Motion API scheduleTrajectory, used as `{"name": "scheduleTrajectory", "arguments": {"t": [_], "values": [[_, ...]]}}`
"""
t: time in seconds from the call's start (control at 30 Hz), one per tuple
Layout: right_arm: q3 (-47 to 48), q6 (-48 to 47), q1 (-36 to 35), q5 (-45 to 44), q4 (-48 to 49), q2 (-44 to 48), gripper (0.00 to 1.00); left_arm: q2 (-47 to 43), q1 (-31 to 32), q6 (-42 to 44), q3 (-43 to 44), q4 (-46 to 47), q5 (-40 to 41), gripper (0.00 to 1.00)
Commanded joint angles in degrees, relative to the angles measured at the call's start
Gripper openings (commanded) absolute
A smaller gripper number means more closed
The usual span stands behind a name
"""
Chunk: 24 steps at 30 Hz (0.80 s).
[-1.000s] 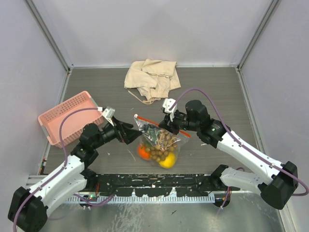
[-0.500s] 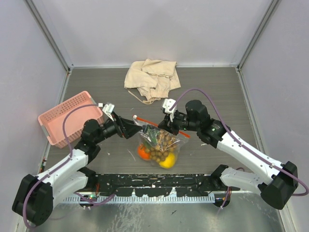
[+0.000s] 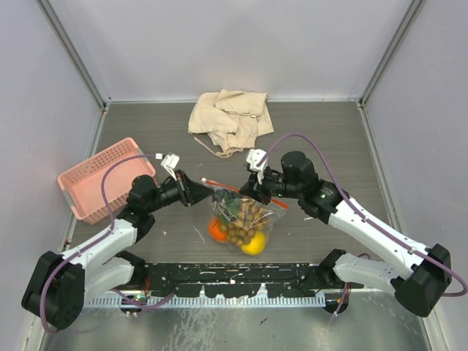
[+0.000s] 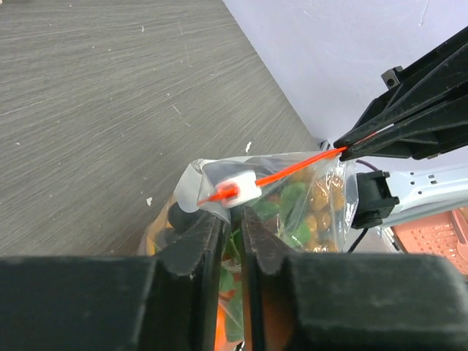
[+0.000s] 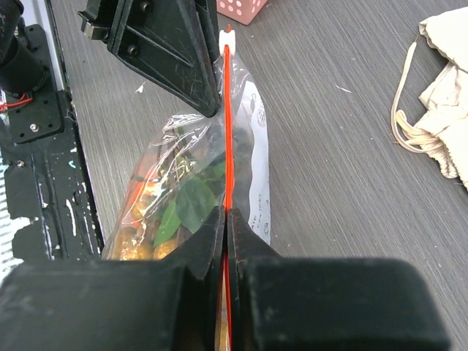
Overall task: Open the zip-top bag and remove the fake food
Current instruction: Pick up the zipper food storage bag at the center of the board.
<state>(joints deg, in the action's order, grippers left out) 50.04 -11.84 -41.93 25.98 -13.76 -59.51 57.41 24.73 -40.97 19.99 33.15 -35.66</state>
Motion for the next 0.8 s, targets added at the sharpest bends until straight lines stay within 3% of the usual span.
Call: {"name": "scheduleTrajectory", "arguments": {"t": [0.0, 0.17, 0.3, 0.5, 0.77], "values": [[2.4, 1.1, -0.2, -1.3, 1.7, 0.2, 0.07, -0.1, -0.2, -0.5, 3.7, 1.4, -1.6, 0.1], [5.2, 1.7, -0.3, -1.9, -0.7, -1.6, 0.42, -2.8, 0.0, 0.0, 5.5, -3.0, -0.6, 0.01], [9.9, 1.7, -0.3, 1.8, -2.6, -5.1, 0.67, -6.1, 1.5, 3.4, 7.0, -9.2, 2.5, 0.0], [17.2, -0.4, -0.3, 4.3, -4.7, -13.1, 0.81, -7.3, 3.5, 7.0, 8.6, -13.4, 3.0, 0.0], [25.2, -7.4, 0.2, 11.4, -10.7, -20.3, 0.9, -7.9, 4.4, 14.3, 10.9, -17.3, 2.1, 0.0]]}}
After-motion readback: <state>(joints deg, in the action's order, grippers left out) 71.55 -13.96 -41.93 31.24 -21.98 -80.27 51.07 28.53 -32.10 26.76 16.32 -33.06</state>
